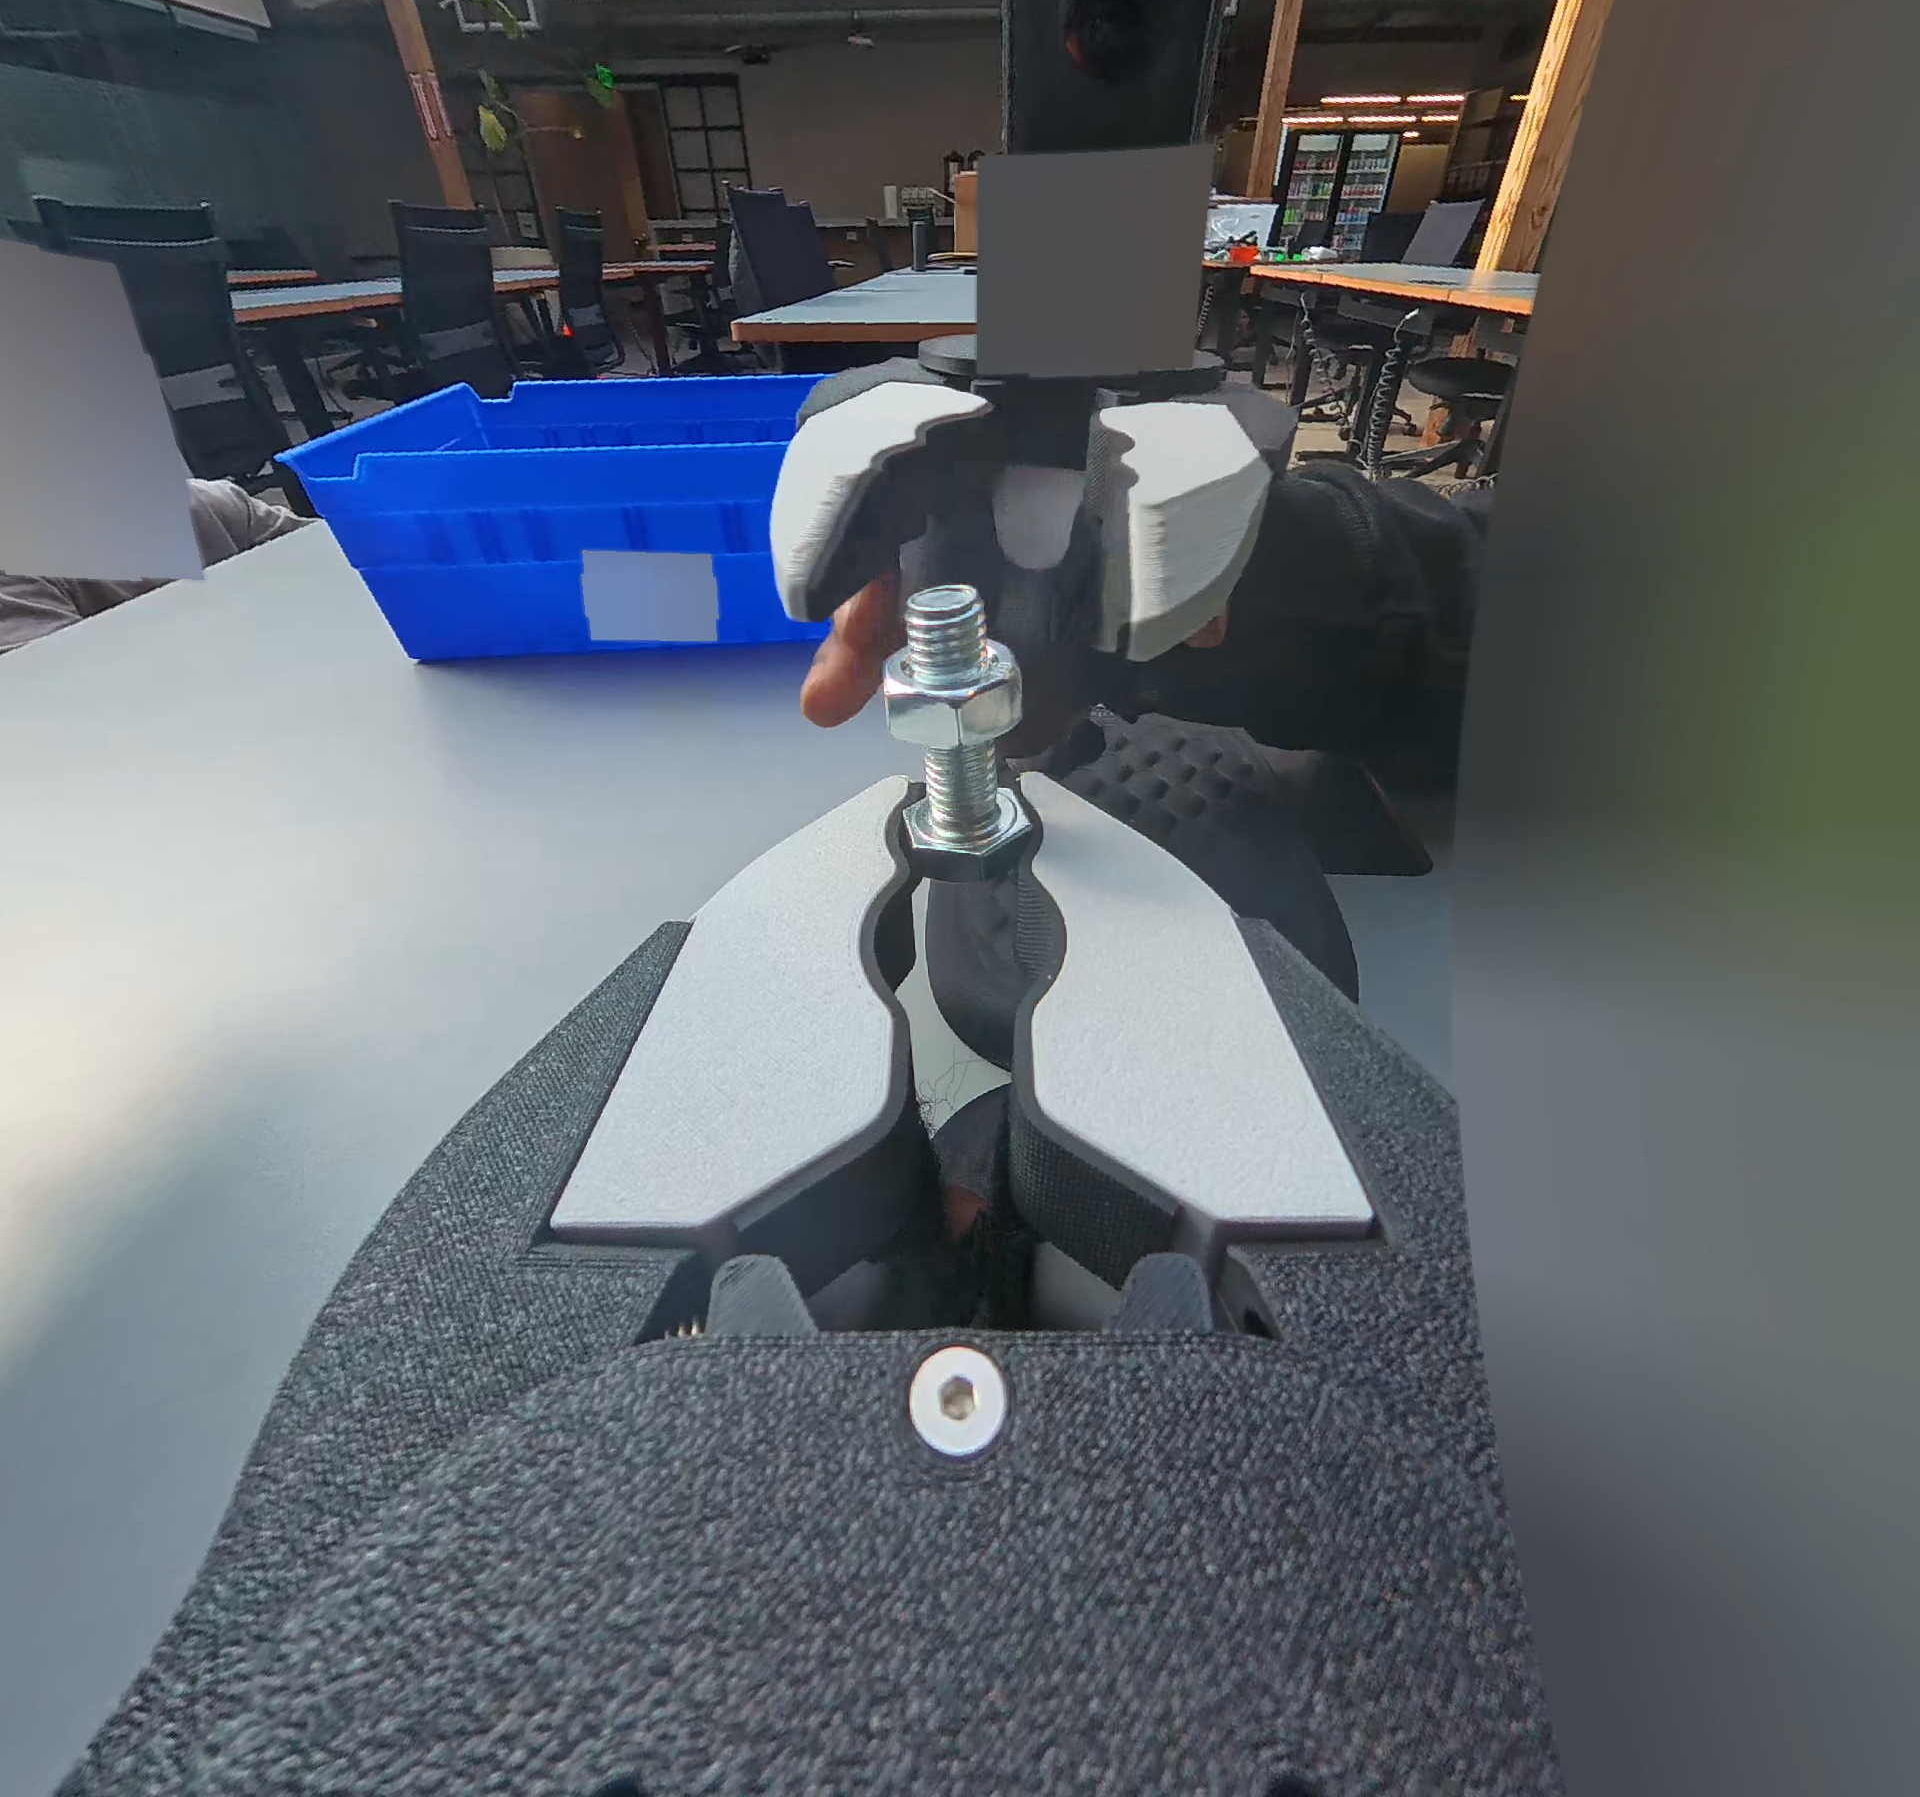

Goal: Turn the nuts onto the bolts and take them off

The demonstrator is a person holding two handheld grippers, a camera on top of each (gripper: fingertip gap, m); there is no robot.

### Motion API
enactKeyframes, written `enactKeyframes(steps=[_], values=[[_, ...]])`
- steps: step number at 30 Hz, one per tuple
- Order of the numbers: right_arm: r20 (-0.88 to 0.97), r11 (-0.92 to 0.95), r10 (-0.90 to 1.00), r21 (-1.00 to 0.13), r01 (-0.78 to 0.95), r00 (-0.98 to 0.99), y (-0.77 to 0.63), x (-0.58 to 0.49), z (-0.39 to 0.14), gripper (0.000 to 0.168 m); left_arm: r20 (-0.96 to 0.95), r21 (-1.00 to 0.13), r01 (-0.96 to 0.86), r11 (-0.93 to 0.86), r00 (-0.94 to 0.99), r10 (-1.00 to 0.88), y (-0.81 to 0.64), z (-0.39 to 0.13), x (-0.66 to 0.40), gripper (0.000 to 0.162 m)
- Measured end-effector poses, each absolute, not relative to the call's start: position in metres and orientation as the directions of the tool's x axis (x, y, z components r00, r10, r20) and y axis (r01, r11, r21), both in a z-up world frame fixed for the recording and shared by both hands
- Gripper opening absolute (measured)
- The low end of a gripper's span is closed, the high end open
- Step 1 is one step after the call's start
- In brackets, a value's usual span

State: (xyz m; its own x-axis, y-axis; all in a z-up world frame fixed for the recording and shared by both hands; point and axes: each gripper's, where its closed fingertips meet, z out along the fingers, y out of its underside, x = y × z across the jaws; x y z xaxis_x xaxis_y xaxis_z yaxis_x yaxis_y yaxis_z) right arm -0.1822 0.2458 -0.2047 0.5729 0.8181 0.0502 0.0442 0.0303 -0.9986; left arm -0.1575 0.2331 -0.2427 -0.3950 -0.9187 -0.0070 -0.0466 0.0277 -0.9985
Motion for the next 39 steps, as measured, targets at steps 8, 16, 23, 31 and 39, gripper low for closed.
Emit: enactKeyframes(steps=[8,16,23,31,39], values=[[0.051,0.02,0.88,-0.997,0.071,0.472,0.256,-0.217,-0.212,0.065,-0.007,-0.998,-0.047,0.028,-0.397,-0.918,0.233,-0.243,-0.158,0.014],[0.067,0.033,0.882,-0.996,0.08,0.467,0.251,-0.218,-0.213,0.047,-0.007,-0.998,-0.048,0.028,-0.397,-0.918,0.233,-0.243,-0.158,0.014],[0.059,0.029,0.847,-0.997,0.065,0.528,0.248,-0.201,-0.213,0.037,-0.006,-0.999,-0.044,0.025,-0.395,-0.919,0.234,-0.242,-0.158,0.014],[0.061,0.029,0.808,-0.998,0.063,0.586,0.246,-0.186,-0.212,0.013,-0.012,-0.998,-0.047,0.033,-0.395,-0.919,0.233,-0.243,-0.158,0.014],[0.065,0.036,0.811,-0.998,0.06,0.582,0.242,-0.181,-0.208,0.023,-0.009,-0.998,-0.047,0.03,-0.394,-0.919,0.233,-0.243,-0.158,0.014]])
